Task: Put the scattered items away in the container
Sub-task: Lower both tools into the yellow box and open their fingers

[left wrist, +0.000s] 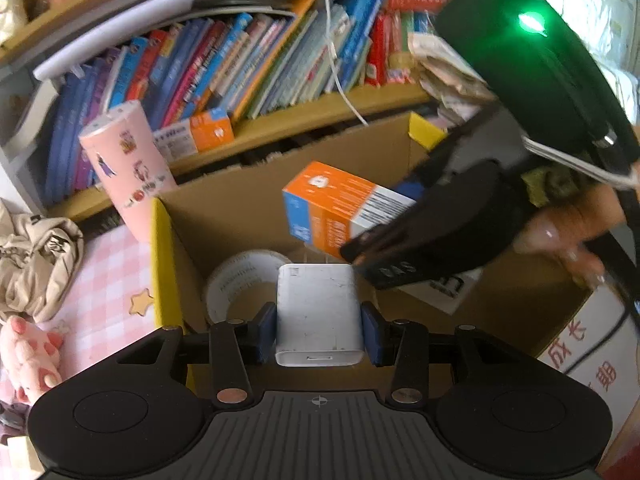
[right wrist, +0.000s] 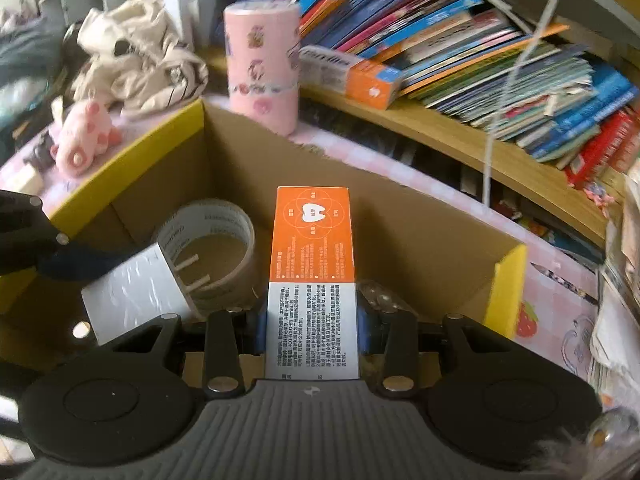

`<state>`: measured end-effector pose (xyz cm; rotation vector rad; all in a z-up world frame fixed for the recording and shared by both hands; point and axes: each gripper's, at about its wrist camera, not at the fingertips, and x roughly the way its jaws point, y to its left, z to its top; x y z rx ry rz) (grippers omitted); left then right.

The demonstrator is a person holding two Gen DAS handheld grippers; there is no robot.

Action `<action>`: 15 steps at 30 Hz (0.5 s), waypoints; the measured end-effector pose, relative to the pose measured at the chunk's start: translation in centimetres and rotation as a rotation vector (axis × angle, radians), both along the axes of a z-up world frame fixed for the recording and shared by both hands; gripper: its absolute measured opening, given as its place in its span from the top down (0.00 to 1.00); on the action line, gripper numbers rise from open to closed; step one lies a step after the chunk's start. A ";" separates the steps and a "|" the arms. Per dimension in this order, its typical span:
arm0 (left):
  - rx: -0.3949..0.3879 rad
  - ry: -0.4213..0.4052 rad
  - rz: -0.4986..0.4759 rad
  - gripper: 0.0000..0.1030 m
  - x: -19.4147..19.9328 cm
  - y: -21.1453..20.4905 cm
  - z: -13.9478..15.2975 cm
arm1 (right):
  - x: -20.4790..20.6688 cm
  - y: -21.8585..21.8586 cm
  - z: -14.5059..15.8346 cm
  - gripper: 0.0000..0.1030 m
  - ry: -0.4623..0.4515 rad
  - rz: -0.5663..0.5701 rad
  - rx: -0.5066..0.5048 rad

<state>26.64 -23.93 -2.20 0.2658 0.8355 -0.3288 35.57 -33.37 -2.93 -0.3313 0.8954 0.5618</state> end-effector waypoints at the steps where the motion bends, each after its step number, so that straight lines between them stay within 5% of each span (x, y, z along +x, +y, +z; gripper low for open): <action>1: 0.003 0.006 -0.005 0.59 0.1 -0.1 -0.1 | 0.2 0.2 -0.2 0.64 0.009 0.012 -0.008; 15: 0.012 0.050 -0.006 0.59 0.4 -0.2 -1.1 | 1.4 1.6 -1.3 0.64 0.079 0.069 -0.052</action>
